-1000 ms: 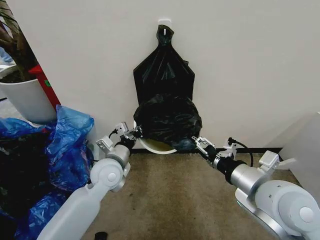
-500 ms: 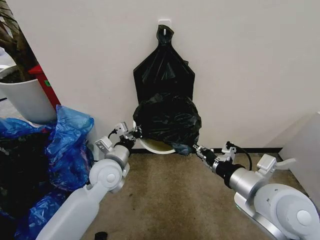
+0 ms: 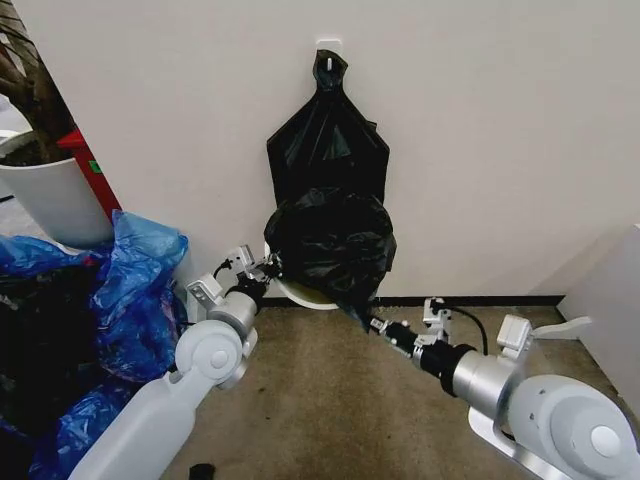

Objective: Place the garbage bag over the trash bin.

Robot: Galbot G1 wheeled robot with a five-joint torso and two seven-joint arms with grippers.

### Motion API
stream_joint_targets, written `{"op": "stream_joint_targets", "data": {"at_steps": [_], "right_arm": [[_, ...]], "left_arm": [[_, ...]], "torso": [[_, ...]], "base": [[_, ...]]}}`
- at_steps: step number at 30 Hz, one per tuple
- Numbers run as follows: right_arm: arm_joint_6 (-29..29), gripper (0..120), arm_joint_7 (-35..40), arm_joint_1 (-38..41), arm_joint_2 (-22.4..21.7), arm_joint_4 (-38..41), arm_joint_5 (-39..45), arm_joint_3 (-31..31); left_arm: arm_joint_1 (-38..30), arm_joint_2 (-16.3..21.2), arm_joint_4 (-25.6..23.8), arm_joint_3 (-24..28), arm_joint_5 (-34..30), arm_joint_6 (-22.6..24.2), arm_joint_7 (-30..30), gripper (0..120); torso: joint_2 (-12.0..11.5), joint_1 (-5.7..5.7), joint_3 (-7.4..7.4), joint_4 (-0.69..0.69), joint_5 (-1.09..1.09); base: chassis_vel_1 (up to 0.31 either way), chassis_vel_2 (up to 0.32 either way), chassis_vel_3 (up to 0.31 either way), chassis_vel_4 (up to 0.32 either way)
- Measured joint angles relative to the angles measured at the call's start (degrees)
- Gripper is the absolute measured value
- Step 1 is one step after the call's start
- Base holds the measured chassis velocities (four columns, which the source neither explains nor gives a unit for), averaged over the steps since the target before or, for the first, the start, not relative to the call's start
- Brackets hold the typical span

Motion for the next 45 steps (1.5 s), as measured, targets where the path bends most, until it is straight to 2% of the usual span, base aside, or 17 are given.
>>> {"op": "stream_joint_targets", "data": {"at_steps": [4, 6, 8, 10, 18, 19, 22, 26, 34, 45], "right_arm": [[-1.55, 0, -0.01, 0.76, -0.85, 0.0, -1.16, -4.12], [-2.12, 0, -0.62, 1.5, -1.04, 0.0, -6.13, -8.61], [-2.05, 0, -0.69, 1.63, -0.92, -0.01, -7.69, -9.55], [-1.45, 0, -1.08, 1.71, -0.31, 0.0, -13.14, -11.75], [-0.77, 0, -2.0, 1.2, 0.57, -0.77, -19.91, -13.59], [-0.36, 0, -3.44, 0.92, 0.83, -2.45, -24.27, -14.69], [0.07, 0, -5.41, 0.49, 0.86, -4.1, -29.94, -16.01], [0.3, 0, -5.91, 0.36, 0.93, -5.08, -33.08, -16.87], [1.03, 0, -7.7, -0.25, 1.38, -9.78, -44.85, -18.68], [1.91, 0, -7.48, -1.04, 1.98, -13.64, -50.3, -18.39]], "left_arm": [[-0.17, -0.23, -0.14, 0.12, 0.01, 0.09, -0.31, 2], [-0.22, -0.2, -0.85, 0.22, -0.24, 0.4, -0.9, 2], [-0.21, -0.1, -1.05, 0.23, -0.32, 0.48, -1.02, 2], [0.19, 0.78, -2.09, 0.24, -0.52, 1.12, -1.67, 2], [1.73, 2.3, -4.22, 0.21, -1.17, 2.68, -3.42, 2], [2.31, 2.66, -5.61, 0.15, -2.68, 3.82, -5.24, 2], [2.53, 3.0, -7.7, 0.04, -4.87, 4.97, -8.2, 2], [2.58, 3.46, -9.08, -0.24, -6.28, 5.93, -10.06, 2], [4.32, 4.65, -13.71, -1.68, -11.99, 7.79, -16.08, 2], [5.77, 4.79, -16.61, -2.03, -15.7, 8.76, -19.71, 2]], "torso": [[0.0, 0.0, 0.0, 0.0, 0.01], [0.0, 0.0, 0.0, 0.0, 0.01], [0.0, 0.0, 0.0, 0.0, 0.01], [0.0, 0.0, 0.0, 0.0, 0.01], [0.0, 0.0, 0.0, 0.0, 0.0], [0.0, 0.0, 0.0, 0.01, 0.0], [0.0, 0.0, 0.0, 0.0, 0.0], [0.0, 0.0, 0.0, 0.0, 0.01], [0.0, 0.0, 0.0, 0.01, 0.01], [0.0, 0.0, 0.0, 0.0, 0.01]], "base": [[0.0, 0.0, 0.0, 0.0], [0.0, 0.0, 0.0, 0.0], [0.0, 0.0, 0.0, 0.0], [0.0, 0.0, 0.0, 0.0], [0.0, 0.0, 0.0, 0.0], [0.0, 0.0, 0.0, 0.0], [0.0, 0.0, 0.0, 0.0], [0.0, 0.0, 0.0, 0.0], [0.0, 0.0, 0.0, 0.0], [0.0, 0.0, 0.0, 0.0]]}}
